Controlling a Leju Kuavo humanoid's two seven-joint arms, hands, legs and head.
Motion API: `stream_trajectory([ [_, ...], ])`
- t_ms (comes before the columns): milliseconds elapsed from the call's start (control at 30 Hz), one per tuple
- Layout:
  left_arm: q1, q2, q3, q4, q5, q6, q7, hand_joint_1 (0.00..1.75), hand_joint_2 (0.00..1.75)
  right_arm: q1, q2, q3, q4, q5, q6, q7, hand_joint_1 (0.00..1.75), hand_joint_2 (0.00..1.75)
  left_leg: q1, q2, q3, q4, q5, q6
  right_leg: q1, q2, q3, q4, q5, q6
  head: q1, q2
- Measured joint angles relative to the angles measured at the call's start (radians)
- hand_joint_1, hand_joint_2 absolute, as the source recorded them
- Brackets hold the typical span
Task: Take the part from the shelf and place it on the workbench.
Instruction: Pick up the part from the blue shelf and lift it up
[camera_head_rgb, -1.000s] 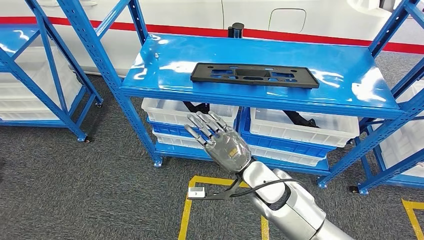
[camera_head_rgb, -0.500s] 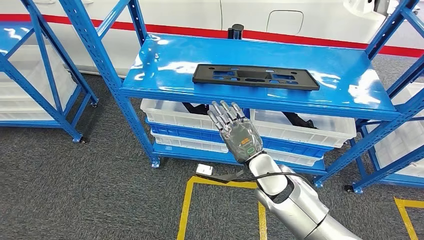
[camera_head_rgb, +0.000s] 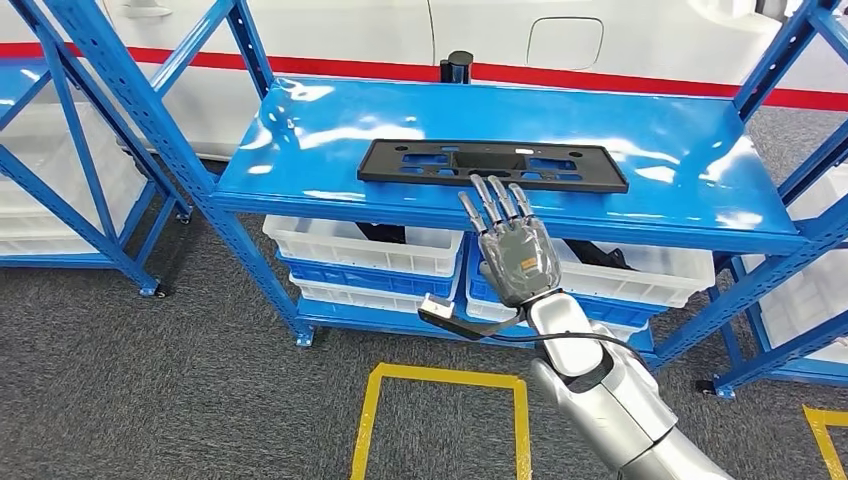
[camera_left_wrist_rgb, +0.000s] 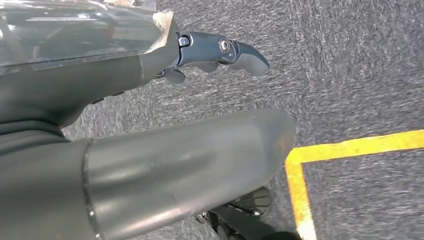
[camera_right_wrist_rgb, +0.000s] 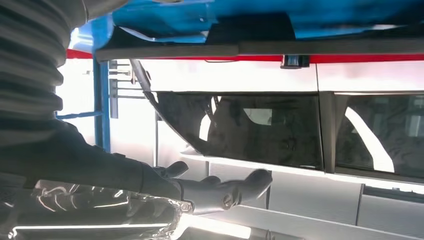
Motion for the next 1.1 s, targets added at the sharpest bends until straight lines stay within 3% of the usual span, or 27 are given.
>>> stream_trajectory([
  [67,0.001,-0.002,0.0,0.0,-0.002,0.0,0.0,0.0,0.0,0.009,0.0,-0.005,0.0,0.001,-0.001,0.0,0.0,1.75,0.0,0.005,-0.093,0.108,-0.006,-0.002,0.001,-0.008,0.021,0.0,-0.019,-0.002,0.0,0.0],
  [100,0.003,-0.002,0.0,0.0,-0.003,0.0,0.001,0.0,0.0,0.013,0.0,-0.007,0.0,0.002,-0.001,0.0,0.0,1.75,0.0,0.006,-0.116,0.109,0.023,0.0,0.001,-0.01,0.034,0.0,-0.029,-0.001,0.0,0.0],
  [133,0.004,-0.002,0.0,0.0,-0.003,0.0,0.001,0.0,0.0,0.016,0.0,-0.008,0.0,0.005,-0.002,0.0,0.0,1.75,0.0,0.007,-0.121,0.075,0.07,0.003,0.001,-0.012,0.049,0.0,-0.039,0.001,0.0,0.0],
  [200,0.004,-0.001,0.0,0.0,-0.004,0.0,0.003,0.0,0.0,0.018,0.002,-0.011,0.0,0.012,-0.005,0.0,0.0,1.75,-0.003,0.016,-0.086,-0.059,0.172,0.012,0.004,-0.015,0.077,-0.002,-0.062,0.009,0.0,0.0],
  [267,0.002,-0.001,0.0,0.001,-0.004,0.0,0.004,0.0,0.0,0.019,0.003,-0.015,0.0,0.02,-0.011,0.0,0.0,1.75,-0.012,0.025,-0.053,-0.143,0.205,0.022,0.009,-0.019,0.092,-0.011,-0.078,0.02,-0.001,0.0],
  [367,0.0,-0.002,0.0,0.002,-0.004,0.0,0.004,0.0,0.0,0.024,0.004,-0.02,-0.001,0.027,-0.017,0.002,0.0,1.75,-0.015,0.018,-0.034,-0.165,0.189,0.04,0.011,-0.023,0.11,-0.015,-0.079,0.04,-0.001,0.0],
  [433,0.0,-0.003,0.0,0.002,-0.004,0.0,0.004,0.0,0.0,0.025,0.004,-0.023,-0.001,0.028,-0.02,0.003,0.0,1.75,-0.012,0.009,-0.015,-0.172,0.183,0.054,0.009,-0.02,0.09,0.035,-0.093,0.044,0.002,0.0],
  [533,-0.002,-0.003,0.0,0.002,-0.004,0.0,0.003,0.0,0.0,0.031,0.004,-0.025,-0.002,0.029,-0.021,0.004,0.0,1.75,-0.015,-0.004,0.005,-0.175,0.166,0.068,0.01,-0.01,-0.033,0.223,-0.149,0.038,0.004,0.0],
  [567,-0.001,-0.003,0.0,0.002,-0.004,0.0,0.003,0.0,0.0,0.037,0.004,-0.026,-0.002,0.03,-0.021,0.004,0.0,1.75,-0.017,-0.009,0.013,-0.175,0.159,0.07,0.01,-0.009,-0.072,0.264,-0.158,0.039,0.004,0.0],
  [600,0.0,-0.003,0.0,0.002,-0.004,0.0,0.003,0.0,0.0,0.042,0.004,-0.027,-0.002,0.03,-0.021,0.004,0.0,1.75,-0.018,-0.014,0.024,-0.175,0.151,0.071,0.01,-0.008,-0.095,0.271,-0.149,0.043,0.004,0.0],
  [633,0.001,-0.003,0.0,0.002,-0.004,0.0,0.003,0.0,0.0,0.046,0.004,-0.028,-0.002,0.031,-0.02,0.003,0.0,1.75,-0.02,-0.019,0.036,-0.175,0.142,0.07,0.012,-0.007,-0.099,0.238,-0.122,0.05,0.004,0.0],
  [700,0.002,-0.004,0.0,0.002,-0.004,0.001,0.003,0.0,0.0,0.049,0.004,-0.03,-0.001,0.032,-0.02,0.003,0.0,1.75,-0.022,-0.026,0.061,-0.174,0.123,0.067,0.017,-0.006,-0.071,0.107,-0.033,0.057,0.004,0.0],
  [767,0.003,-0.005,0.0,0.002,-0.002,0.002,0.002,0.0,0.0,0.049,0.005,-0.031,-0.002,0.034,-0.018,0.001,0.0,1.75,-0.024,-0.03,0.077,-0.176,0.106,0.058,0.025,-0.006,-0.043,0.019,0.012,0.038,0.003,0.0],
  [833,0.006,-0.006,0.0,0.002,-0.001,0.004,0.0,0.0,0.0,0.049,0.007,-0.031,-0.005,0.036,-0.016,-0.001,0.0,1.75,-0.025,-0.03,0.086,-0.172,0.101,0.048,0.03,-0.005,-0.031,0.002,0.015,0.012,0.002,0.0],
  [900,0.008,-0.006,0.0,0.002,0.001,0.006,-0.002,0.0,0.0,0.049,0.01,-0.032,-0.008,0.041,-0.015,-0.001,0.0,1.75,-0.025,-0.023,0.087,-0.152,0.094,0.039,0.021,-0.003,-0.01,-0.007,0.021,0.0,0.002,0.0],
  [967,0.007,-0.006,0.0,0.002,0.004,0.008,-0.002,0.0,0.0,0.046,0.012,-0.035,-0.009,0.05,-0.006,0.009,0.0,1.75,-0.021,-0.011,0.053,-0.082,0.069,0.028,0.013,-0.004,0.013,-0.011,0.014,-0.01,0.0,0.0],
  [1067,0.007,-0.005,0.0,0.002,0.008,0.014,-0.004,0.0,0.0,0.048,0.013,-0.048,-0.004,0.071,0.035,0.049,0.0,1.75,-0.009,-0.001,-0.067,0.078,0.013,0.009,0.012,-0.005,0.026,-0.011,0.001,-0.018,-0.002,0.0],
  [1100,0.009,-0.005,0.0,0.002,0.008,0.02,-0.005,0.0,0.0,0.05,0.012,-0.054,0.0,0.078,0.048,0.064,0.0,1.75,-0.004,0.002,-0.093,0.091,0.018,0.003,0.01,-0.005,0.03,-0.011,-0.004,-0.015,-0.002,0.0],
])
